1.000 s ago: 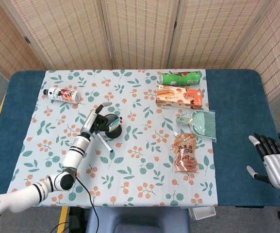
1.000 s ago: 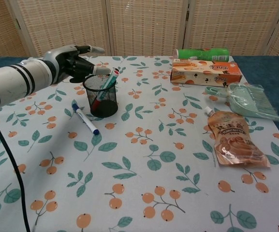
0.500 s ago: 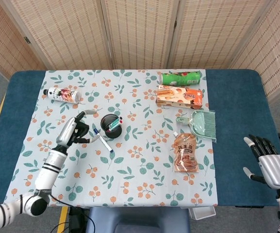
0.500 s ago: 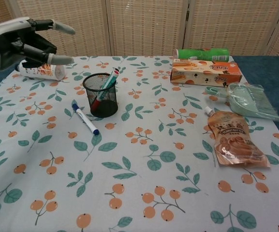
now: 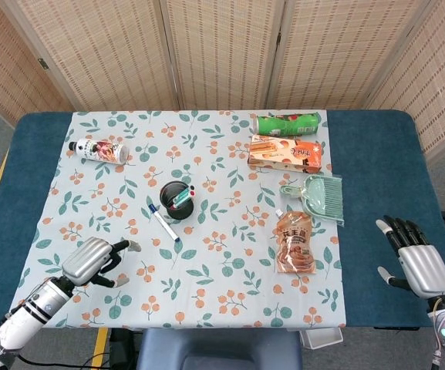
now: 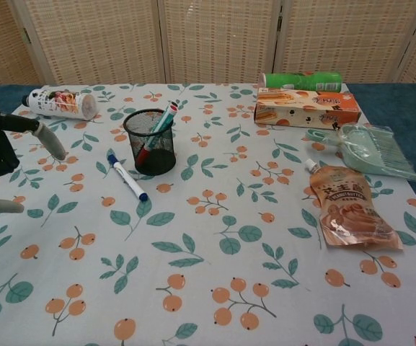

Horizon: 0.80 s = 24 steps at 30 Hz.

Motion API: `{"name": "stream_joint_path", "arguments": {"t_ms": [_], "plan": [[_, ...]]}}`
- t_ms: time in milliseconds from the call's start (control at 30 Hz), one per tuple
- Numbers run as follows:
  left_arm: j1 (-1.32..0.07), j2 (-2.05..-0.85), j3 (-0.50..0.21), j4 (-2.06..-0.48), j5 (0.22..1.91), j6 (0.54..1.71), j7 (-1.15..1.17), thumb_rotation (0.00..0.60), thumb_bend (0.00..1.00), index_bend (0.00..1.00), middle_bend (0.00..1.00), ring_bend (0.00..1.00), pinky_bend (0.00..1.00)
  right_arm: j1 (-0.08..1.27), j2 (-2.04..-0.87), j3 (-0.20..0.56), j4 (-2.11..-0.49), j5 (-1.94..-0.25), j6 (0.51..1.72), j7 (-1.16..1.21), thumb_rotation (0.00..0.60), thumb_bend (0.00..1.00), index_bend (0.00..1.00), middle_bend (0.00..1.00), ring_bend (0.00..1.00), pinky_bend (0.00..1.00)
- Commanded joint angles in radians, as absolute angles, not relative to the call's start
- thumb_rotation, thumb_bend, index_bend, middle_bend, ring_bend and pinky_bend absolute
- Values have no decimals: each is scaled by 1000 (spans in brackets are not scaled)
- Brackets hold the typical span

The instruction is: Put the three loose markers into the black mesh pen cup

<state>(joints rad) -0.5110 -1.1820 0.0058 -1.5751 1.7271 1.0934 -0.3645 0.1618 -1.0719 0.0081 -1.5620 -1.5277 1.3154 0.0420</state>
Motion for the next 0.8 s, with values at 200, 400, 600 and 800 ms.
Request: {"name": "stream_joint_path", "arguments": {"t_ms": [200, 400, 600, 800], "plan": [[-640, -1247, 29, -1421, 1820, 1033, -442, 600, 224, 346, 956, 962, 964, 169, -1078, 10, -1562, -1513, 1300, 27, 600, 281, 48, 0, 0, 0], [-727, -1275, 48, -1299, 1885, 1030, -506, 600, 224, 348, 956, 963, 964, 178, -1081, 12, -1562, -1495, 1277, 19, 600, 281, 48, 0, 0, 0], [-787, -1339, 58, -1155, 1909, 1048, -552, 600, 224, 362, 957, 967, 966, 193, -1087, 14, -1564, -1477, 1244, 5, 600, 281, 48, 0, 0, 0], [-832, -1399, 73, -1016, 1924, 1076, -581, 600, 241, 381, 959, 971, 968, 205, -1091, 18, -1560, -1457, 1217, 0, 600, 281, 47, 0, 0, 0]]}}
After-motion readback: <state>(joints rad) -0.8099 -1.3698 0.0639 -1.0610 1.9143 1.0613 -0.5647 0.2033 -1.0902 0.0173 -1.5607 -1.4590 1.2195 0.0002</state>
